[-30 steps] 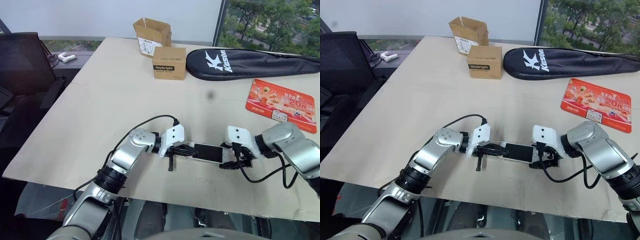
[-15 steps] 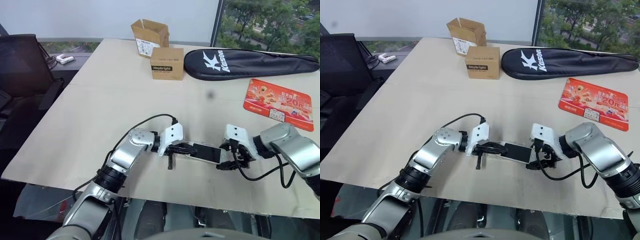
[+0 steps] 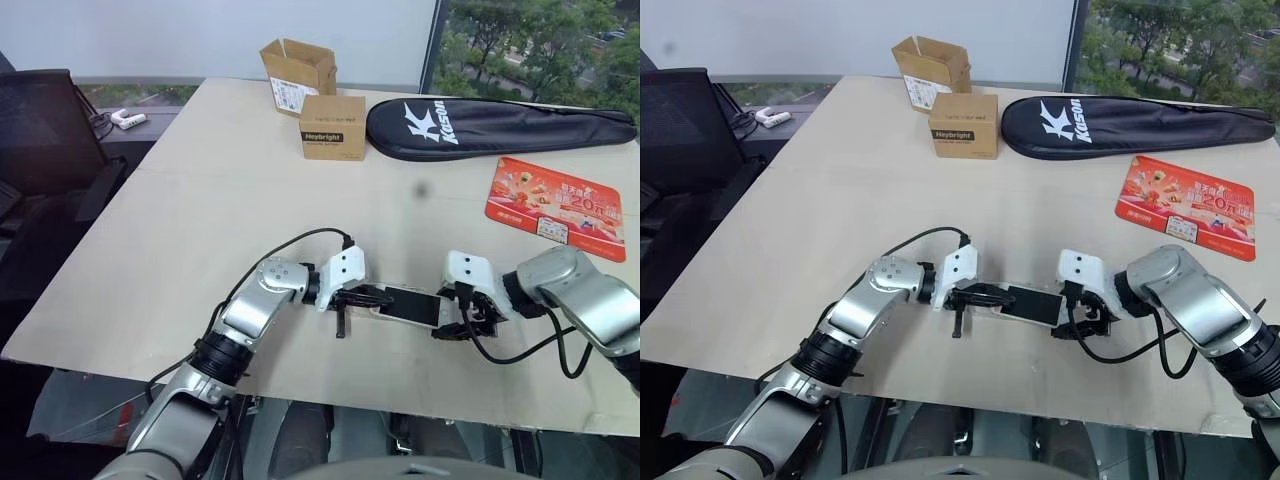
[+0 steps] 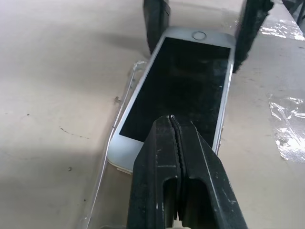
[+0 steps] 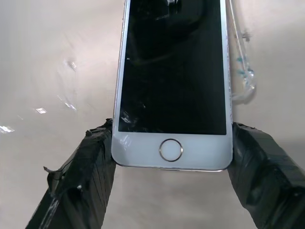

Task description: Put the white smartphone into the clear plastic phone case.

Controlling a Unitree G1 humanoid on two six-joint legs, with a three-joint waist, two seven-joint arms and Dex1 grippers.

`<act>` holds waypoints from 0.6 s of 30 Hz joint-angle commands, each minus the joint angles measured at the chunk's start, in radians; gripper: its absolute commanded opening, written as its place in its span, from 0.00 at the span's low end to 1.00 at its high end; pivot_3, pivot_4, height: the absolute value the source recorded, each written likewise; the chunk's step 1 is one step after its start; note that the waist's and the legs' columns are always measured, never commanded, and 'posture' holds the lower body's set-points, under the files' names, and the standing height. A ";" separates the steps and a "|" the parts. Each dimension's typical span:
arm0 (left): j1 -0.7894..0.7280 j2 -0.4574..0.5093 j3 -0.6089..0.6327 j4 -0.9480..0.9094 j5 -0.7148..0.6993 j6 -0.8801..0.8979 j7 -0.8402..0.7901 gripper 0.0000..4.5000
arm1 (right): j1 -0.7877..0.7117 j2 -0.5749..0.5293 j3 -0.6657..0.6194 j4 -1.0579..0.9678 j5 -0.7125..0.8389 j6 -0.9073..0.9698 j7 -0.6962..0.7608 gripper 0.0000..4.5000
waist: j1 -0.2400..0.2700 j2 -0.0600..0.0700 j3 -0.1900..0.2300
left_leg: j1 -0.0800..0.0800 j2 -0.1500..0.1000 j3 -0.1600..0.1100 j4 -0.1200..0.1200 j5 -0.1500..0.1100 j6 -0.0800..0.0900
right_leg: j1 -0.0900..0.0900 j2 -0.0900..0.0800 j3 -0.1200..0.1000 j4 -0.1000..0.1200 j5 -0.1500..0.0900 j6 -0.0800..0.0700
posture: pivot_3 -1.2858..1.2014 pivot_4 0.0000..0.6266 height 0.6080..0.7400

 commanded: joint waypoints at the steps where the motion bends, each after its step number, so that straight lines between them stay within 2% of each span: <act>1: 0.032 0.019 -0.041 0.035 0.050 0.027 0.005 0.00 | -0.034 -0.019 0.043 -0.006 -0.082 -0.091 0.002 0.66 | -0.001 0.000 0.000 | 0.000 0.000 0.000 0.000 0.000 0.000 | 0.000 0.000 0.000 0.000 0.000 0.000 | 0.52 0.24 0.94; 9: 0.037 0.028 -0.051 0.026 0.052 0.029 0.003 0.00 | -0.095 0.026 0.115 0.092 -0.159 -0.268 0.081 0.66 | -0.002 0.000 -0.001 | 0.001 0.000 0.001 0.000 0.000 0.000 | 0.000 0.001 0.000 0.000 -0.001 0.000 | 0.52 0.24 0.94; 18: 0.062 0.003 -0.032 0.033 0.039 0.047 0.040 0.00 | -0.094 0.078 0.102 0.194 -0.229 -0.418 0.093 0.66 | -0.004 -0.002 -0.005 | 0.002 0.002 0.001 0.000 0.000 0.000 | 0.000 0.003 0.000 0.000 0.000 0.000 | 0.52 0.24 0.94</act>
